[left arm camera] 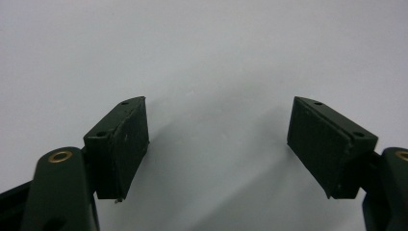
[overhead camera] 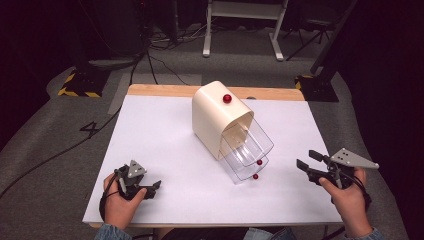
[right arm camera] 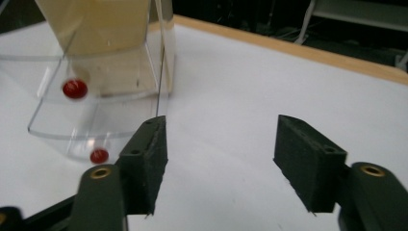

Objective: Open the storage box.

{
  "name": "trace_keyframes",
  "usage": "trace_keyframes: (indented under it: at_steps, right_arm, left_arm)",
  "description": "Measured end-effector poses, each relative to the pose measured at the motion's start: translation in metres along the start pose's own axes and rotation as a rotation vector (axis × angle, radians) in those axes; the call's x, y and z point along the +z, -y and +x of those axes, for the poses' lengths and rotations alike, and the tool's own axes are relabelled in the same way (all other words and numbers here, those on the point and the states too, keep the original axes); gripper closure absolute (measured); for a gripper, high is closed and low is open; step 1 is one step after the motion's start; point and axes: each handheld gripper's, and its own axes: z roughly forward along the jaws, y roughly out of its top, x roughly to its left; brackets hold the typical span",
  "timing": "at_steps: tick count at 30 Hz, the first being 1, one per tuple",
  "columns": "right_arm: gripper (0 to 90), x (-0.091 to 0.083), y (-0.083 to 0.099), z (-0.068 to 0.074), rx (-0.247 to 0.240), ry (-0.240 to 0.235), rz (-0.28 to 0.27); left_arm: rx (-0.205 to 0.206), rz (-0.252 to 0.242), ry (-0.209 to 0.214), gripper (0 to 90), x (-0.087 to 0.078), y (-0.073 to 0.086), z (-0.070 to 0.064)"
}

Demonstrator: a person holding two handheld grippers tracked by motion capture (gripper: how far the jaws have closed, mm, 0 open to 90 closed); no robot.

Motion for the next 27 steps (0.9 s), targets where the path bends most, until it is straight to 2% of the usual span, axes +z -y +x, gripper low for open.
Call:
trace_keyframes:
  at_steps: [3,6,10,14,16,18,21,24,27]
  right_arm:
    - [33.4,-0.005,0.005,-0.009,0.003,-0.013,0.05]
    - [30.2,-0.013,0.014,-0.021,0.037,-0.012,0.102]
    - [27.8,-0.017,0.021,-0.029,0.043,0.004,0.126]
    - [24.9,-0.017,0.032,-0.036,0.04,0.008,0.16]
    - [23.2,-0.013,0.04,-0.04,0.028,0.008,0.197]
    - [19.7,-0.009,0.046,-0.042,0.036,0.019,0.244]
    - [18.5,0.001,0.059,-0.042,0.026,0.021,0.331]
    - [18.2,0.006,0.063,-0.039,0.012,0.006,0.355]
    - [16.3,0.012,0.067,-0.037,-0.004,0.001,0.329]
  left_arm:
    - [0.012,0.005,0.011,20.4,0.001,0.002,0.002]
    - [0.01,-0.008,0.021,20.0,0.001,0.004,0.004]
    - [0.016,-0.011,0.022,19.7,0.0,0.006,0.007]
    - [0.003,-0.013,0.035,20.3,0.0,0.007,0.009]
    - [0.013,-0.009,0.025,19.4,0.001,0.006,0.008]
    - [0.015,-0.012,0.023,19.3,0.001,0.007,0.007]
    - [0.018,-0.014,0.021,19.2,0.001,0.007,0.007]
    - [0.02,-0.011,0.022,19.2,0.001,0.007,0.007]
    - [0.019,-0.011,0.023,19.2,0.001,0.007,0.008]
